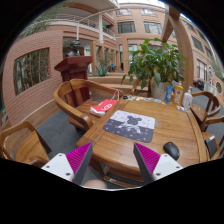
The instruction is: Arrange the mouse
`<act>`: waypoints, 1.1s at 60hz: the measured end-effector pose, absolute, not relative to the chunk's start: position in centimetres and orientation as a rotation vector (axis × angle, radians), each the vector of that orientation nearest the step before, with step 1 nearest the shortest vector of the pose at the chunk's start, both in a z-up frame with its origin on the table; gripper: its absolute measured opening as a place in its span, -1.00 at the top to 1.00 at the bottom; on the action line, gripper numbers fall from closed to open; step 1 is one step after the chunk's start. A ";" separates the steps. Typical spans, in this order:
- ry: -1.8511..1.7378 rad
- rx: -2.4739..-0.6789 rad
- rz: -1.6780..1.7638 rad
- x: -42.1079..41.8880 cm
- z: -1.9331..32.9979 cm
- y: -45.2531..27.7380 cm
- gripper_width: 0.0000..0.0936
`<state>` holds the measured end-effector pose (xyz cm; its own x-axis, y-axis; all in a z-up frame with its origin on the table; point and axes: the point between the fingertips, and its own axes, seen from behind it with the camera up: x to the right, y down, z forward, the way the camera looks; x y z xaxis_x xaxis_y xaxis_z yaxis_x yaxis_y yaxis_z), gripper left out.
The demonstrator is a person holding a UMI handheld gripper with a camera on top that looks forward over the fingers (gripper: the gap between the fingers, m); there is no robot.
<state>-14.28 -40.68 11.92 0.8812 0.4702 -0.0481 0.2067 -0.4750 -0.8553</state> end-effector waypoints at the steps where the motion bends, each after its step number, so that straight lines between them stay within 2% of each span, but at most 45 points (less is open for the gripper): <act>1: -0.486 -2.086 0.334 -14.0 11.6 -40.9 -0.80; 7: -0.460 -2.139 0.283 -10.9 8.7 -40.9 -0.80; 8: -0.454 -2.152 0.274 -11.1 9.3 -41.6 -0.80; 9: -0.449 -2.159 0.266 -9.8 7.6 -40.7 -0.80; 11: -0.434 -2.178 0.247 -8.4 6.4 -40.5 -0.80; 17: -0.363 -2.220 0.190 -4.3 4.2 -39.4 -0.80; 36: -0.117 -2.203 -0.015 6.4 1.1 -32.3 -0.81; 50: -0.056 -2.214 -0.039 9.2 -1.3 -27.2 -0.80; 61: -0.034 -2.184 -0.039 9.7 -1.0 -24.2 -0.68; 64: -0.034 -2.174 -0.047 9.9 -1.1 -23.4 -0.56; 66: -0.035 -2.169 -0.035 10.1 -1.1 -22.8 -0.40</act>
